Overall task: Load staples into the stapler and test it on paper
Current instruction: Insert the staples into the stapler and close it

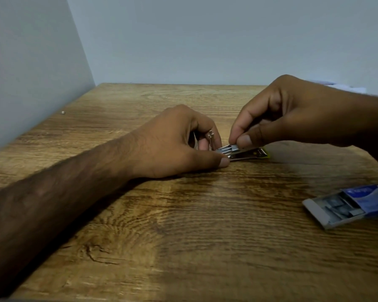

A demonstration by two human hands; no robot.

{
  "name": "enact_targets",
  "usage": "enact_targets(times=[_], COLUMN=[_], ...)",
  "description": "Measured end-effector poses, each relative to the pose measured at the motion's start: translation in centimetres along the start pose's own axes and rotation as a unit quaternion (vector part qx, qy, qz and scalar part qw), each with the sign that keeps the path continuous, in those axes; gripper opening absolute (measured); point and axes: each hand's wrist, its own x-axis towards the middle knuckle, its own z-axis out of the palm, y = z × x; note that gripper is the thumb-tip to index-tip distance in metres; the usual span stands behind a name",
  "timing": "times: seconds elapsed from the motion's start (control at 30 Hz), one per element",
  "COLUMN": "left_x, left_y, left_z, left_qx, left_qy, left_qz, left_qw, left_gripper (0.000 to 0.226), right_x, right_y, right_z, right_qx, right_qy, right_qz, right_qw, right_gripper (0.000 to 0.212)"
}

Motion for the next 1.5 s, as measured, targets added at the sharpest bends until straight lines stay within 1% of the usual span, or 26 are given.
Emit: enact_targets(times=[0.13,0.3,0.4,0.6,0.7,0.77,0.97,1.13,1.23,1.33,1.5], left_x=[0.1,0.1,0.1,0.0,0.0,0.0,0.0,-0.1,-0.1,-0.1,0.1], left_y=[-0.1,-0.1,-0.1,-0.1,-0.1,-0.1,-0.2,-0.2,-0.2,-0.1,-0.3], left_z=[0.1,0.0,0.0,0.0,-0.1,0.0,0.0,-0.1,-0.1,0.0,0.0], left_qx=[-0.001,0.000,0.003,-0.001,0.000,-0.004,-0.011,-0.017,-0.015,-0.021,-0.020], left_qy=[-0.002,-0.003,-0.005,-0.007,-0.008,-0.010,-0.009,-0.011,-0.011,-0.014,-0.011], left_qz=[0.004,0.006,0.008,0.011,0.011,0.011,0.015,0.015,0.019,0.021,0.021], left_qw=[1.000,1.000,1.000,1.000,1.000,1.000,1.000,1.000,1.000,0.999,1.000], left_gripper=[0.017,0.018,0.019,0.020,0.019,0.019,0.018,0.019,0.018,0.018,0.019], right_x=[0.0,0.0,0.0,0.1,0.1,0.0,-0.2,-0.3,-0.3,-0.2,-0.2], right_y=[0.0,-0.5,-0.5,0.1,0.1,-0.1,-0.8,-0.9,-0.8,-0.7,-0.6], right_z=[0.0,0.5,0.5,0.2,0.1,0.1,0.5,0.0,-0.2,0.1,0.3], right_qx=[-0.011,-0.052,-0.056,-0.020,-0.012,-0.024,-0.097,-0.126,-0.136,-0.152,-0.140], right_qy=[-0.009,-0.037,-0.033,-0.016,-0.025,-0.031,-0.049,-0.068,-0.060,-0.041,-0.038], right_qz=[-0.008,-0.025,-0.016,0.009,0.021,0.014,-0.046,-0.039,-0.038,-0.045,-0.039], right_qw=[1.000,0.998,0.998,1.000,0.999,0.999,0.993,0.989,0.988,0.987,0.989], right_gripper=[0.016,0.020,0.023,0.021,0.021,0.021,0.022,0.026,0.023,0.026,0.024])
